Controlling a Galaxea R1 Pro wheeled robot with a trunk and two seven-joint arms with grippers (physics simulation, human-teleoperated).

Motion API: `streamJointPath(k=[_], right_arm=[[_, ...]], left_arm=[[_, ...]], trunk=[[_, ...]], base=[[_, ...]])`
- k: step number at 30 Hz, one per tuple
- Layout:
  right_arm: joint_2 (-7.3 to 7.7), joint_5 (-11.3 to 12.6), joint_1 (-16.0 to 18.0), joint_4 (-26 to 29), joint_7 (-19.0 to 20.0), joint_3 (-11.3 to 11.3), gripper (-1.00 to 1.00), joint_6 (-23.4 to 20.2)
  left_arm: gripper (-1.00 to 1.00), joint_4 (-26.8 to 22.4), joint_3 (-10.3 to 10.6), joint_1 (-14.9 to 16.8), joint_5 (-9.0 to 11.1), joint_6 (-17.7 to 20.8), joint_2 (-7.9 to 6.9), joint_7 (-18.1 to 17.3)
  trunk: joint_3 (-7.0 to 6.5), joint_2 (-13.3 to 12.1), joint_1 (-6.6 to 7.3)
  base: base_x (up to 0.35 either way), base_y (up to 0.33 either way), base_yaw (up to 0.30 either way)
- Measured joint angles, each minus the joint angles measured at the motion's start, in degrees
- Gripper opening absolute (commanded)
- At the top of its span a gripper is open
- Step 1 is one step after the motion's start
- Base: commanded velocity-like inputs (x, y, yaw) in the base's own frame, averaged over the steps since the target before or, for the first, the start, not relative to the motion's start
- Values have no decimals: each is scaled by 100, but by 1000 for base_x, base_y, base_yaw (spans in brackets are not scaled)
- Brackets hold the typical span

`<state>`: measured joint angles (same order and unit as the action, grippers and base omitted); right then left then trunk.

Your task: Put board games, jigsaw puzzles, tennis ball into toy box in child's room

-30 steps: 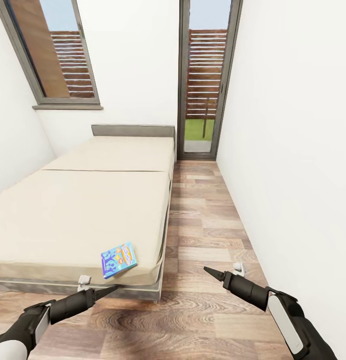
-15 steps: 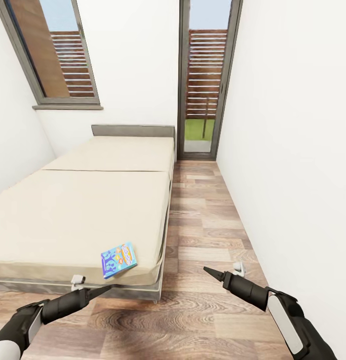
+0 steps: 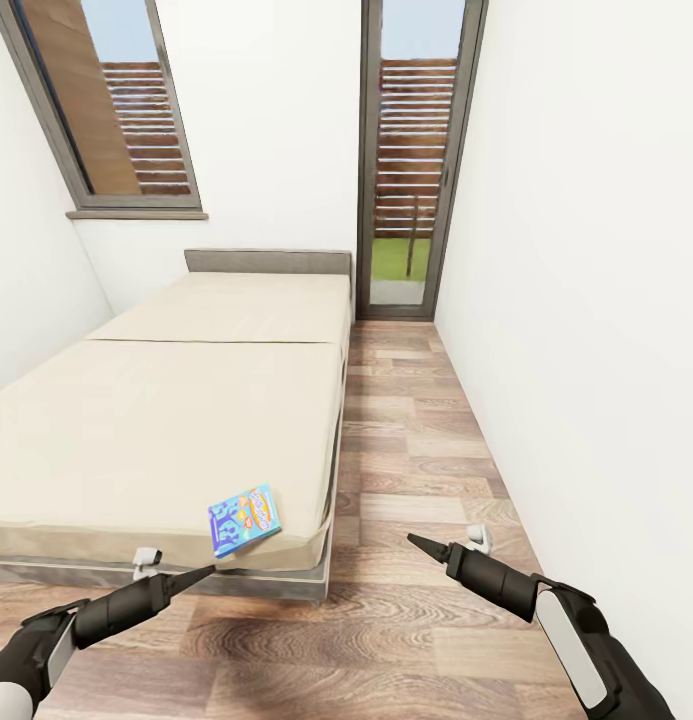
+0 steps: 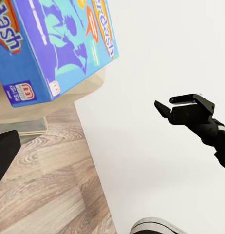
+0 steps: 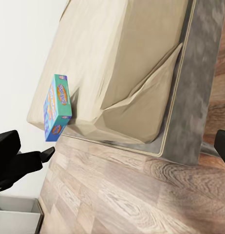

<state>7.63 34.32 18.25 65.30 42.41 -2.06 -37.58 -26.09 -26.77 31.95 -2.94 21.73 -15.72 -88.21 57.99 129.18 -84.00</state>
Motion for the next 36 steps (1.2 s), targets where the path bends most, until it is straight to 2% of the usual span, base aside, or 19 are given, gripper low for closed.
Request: streamJointPath(k=[16,24,36], right_arm=[[-1,-1,0,0,0,0,100,0],[-2,-4,0,0,0,0,100,0],[1,0,0,-1,0,0,100,0]], left_arm=[[100,0,-23,1,2,18,3,-96],[100,0,-143,0,-4,47,7,-148],[100,15,-180,-2,-15,75,7,-148]], trunk=[[0,0,0],[0,0,0],[0,0,0]], base=[[0,1,0],[0,0,0],[0,16,0]])
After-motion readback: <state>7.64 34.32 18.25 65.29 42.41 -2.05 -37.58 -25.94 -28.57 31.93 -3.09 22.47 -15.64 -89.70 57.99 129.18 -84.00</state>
